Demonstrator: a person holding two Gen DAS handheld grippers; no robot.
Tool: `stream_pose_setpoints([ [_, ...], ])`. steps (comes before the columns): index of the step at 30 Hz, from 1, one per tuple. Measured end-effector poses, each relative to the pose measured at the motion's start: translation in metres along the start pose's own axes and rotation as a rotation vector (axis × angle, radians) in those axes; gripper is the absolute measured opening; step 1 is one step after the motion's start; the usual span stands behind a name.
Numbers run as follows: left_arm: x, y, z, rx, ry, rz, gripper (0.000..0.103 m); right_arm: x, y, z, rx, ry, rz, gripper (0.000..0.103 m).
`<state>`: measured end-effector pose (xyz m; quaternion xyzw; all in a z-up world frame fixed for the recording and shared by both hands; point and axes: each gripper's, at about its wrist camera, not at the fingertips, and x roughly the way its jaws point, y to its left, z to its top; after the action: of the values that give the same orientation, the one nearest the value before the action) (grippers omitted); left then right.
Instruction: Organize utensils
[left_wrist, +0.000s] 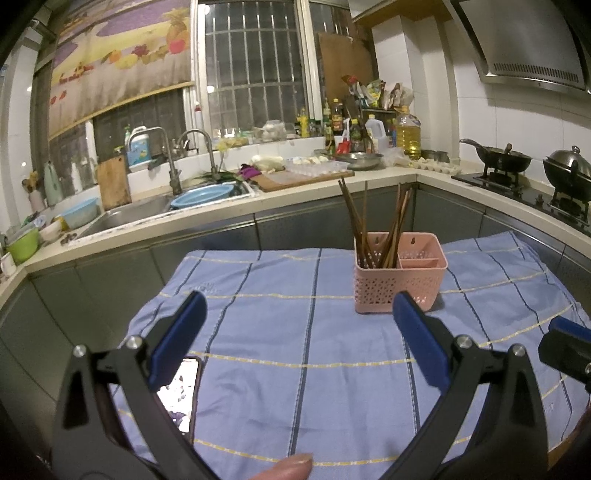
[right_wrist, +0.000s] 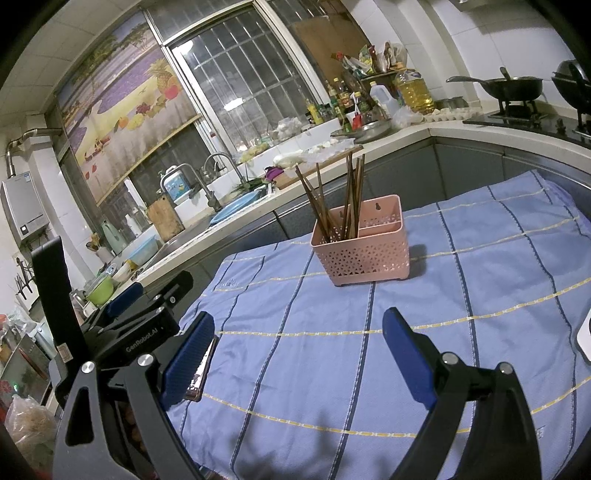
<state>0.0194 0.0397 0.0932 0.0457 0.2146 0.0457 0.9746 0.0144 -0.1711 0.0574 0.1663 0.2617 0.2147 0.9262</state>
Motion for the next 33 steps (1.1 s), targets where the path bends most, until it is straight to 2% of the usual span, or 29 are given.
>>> stream_pose_setpoints([
  [33, -0.005, -0.005, -0.010, 0.025, -0.035, 0.013, 0.097, -0.001, 0.003, 0.000, 0.000, -0.004, 0.000, 0.091],
])
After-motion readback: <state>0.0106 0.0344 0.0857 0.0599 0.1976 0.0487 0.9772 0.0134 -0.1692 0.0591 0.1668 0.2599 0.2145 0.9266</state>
